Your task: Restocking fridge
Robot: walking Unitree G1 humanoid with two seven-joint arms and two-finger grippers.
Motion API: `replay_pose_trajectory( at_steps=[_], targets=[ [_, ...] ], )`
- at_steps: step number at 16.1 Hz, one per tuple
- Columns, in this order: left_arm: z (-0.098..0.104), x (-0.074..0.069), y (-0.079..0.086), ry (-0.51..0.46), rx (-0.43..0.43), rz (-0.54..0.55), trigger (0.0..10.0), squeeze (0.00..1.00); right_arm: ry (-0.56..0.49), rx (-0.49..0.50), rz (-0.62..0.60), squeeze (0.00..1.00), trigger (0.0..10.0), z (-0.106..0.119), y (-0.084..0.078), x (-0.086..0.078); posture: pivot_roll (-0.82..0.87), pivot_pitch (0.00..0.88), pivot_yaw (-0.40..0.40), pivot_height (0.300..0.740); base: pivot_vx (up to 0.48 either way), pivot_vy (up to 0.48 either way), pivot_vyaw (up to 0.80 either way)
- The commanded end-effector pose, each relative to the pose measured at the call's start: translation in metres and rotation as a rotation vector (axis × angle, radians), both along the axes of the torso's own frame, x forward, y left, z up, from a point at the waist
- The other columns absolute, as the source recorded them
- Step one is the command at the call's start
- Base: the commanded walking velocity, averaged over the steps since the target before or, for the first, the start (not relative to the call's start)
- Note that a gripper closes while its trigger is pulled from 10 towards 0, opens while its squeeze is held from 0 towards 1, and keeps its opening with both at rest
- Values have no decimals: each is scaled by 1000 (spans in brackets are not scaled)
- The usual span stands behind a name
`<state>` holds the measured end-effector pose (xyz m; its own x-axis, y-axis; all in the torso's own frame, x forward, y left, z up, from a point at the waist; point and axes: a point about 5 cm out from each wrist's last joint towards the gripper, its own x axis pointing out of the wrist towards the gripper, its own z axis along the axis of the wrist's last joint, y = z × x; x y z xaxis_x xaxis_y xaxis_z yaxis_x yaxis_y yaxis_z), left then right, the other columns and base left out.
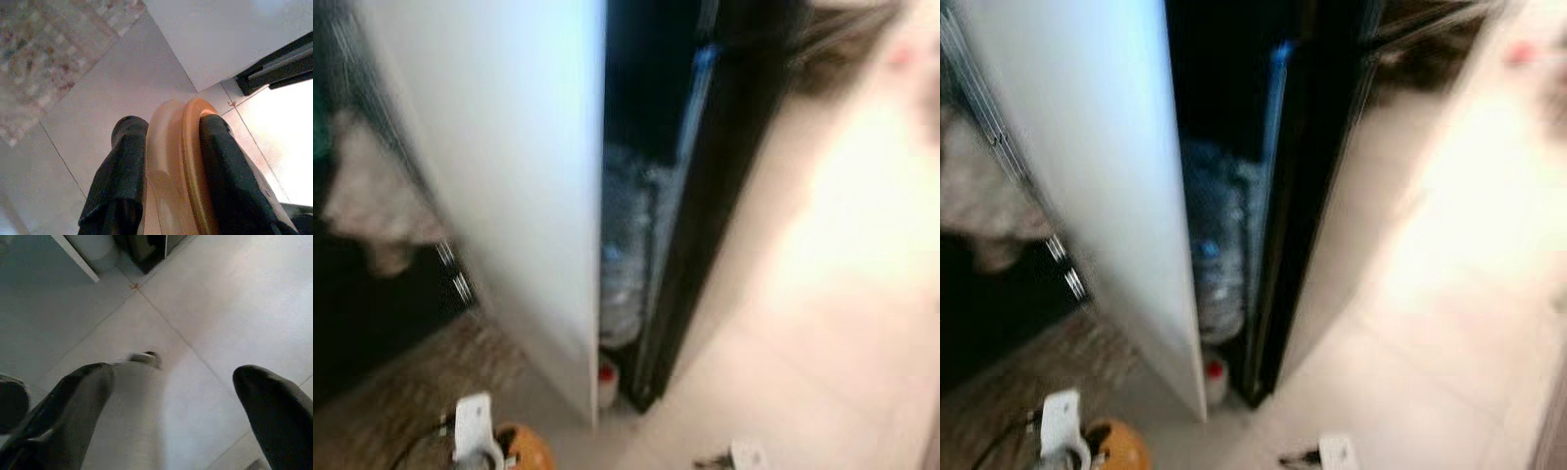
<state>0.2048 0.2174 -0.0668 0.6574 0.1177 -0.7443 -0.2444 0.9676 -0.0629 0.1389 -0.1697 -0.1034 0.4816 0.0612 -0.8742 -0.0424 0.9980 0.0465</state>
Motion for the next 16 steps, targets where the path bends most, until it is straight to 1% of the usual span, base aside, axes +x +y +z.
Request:
replay_pose_trajectory(
  at_steps=[1, 4, 10, 16],
  targets=[
    [1, 4, -4, -10, -11, 2, 10000, 0, 0, -16, -6, 0, 10000, 0, -7, -1, 11, 0, 18, 740, 0, 0, 0],
    [1, 4, -3, -10, -7, 14, 10000, 0, -3, -15, -8, 0, 10000, 1, -7, 0, 11, 4, 12, 740, 0, 0, 0],
    [-2, -1, -4, 10, -11, 22, 10000, 0, -3, -22, -8, 0, 10000, 1, -9, 1, 15, 27, 8, 740, 0, 0, 0],
    [-3, -3, -3, 14, -11, 32, 10000, 0, 2, -24, 13, 0, 10000, 1, -9, 2, 15, 34, 6, 740, 0, 0, -770]
  ],
)
